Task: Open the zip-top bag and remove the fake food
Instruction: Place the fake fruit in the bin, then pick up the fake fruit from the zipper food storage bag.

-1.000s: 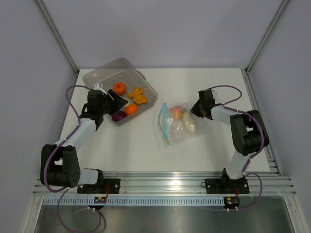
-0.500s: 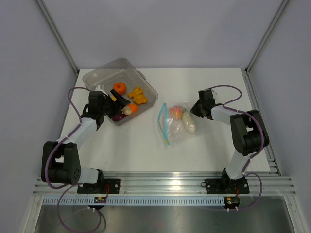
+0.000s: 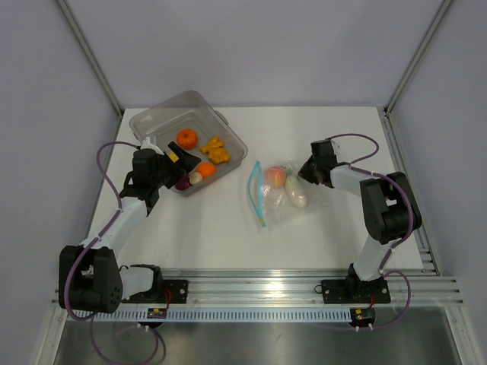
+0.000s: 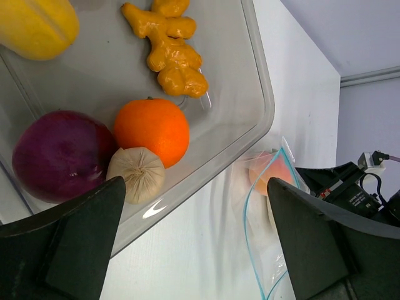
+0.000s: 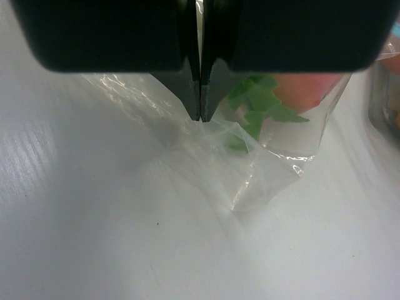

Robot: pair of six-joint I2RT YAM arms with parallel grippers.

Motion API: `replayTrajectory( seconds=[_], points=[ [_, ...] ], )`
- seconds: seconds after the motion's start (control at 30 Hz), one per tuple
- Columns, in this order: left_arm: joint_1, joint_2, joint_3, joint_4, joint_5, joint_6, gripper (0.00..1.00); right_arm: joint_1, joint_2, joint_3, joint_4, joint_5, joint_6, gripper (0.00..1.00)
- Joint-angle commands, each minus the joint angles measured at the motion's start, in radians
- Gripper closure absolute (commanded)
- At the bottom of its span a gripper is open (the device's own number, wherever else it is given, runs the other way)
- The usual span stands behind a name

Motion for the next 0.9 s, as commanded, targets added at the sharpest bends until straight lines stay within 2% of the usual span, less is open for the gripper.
replayTrajectory(
  seconds=[0.0,0.23,0.37,0.57,0.87],
  points=[
    [-0.012,-0.047,-0.017,0.082,-0.014,0.016,0.02,-0.005,-0.023,0.001,0.017,-0.014,0.007,1.00],
    [-0.114,-0.033,0.005,0.095,-0.046,0.057,0.15,-0.006,-0.028,0.001,0.017,-0.016,0.007,1.00],
    [-0.211,-0.026,0.033,0.076,-0.115,0.095,0.21,-0.006,-0.029,0.000,0.015,-0.014,0.008,1.00],
    [-0.343,0.023,0.087,0.076,-0.135,0.147,0.27,-0.006,-0.035,-0.002,0.017,-0.014,0.012,1.00],
    [-0.453,0.183,0.192,0.038,-0.149,0.170,0.31,-0.006,-0.051,-0.007,0.053,-0.039,0.021,1.00]
  ],
)
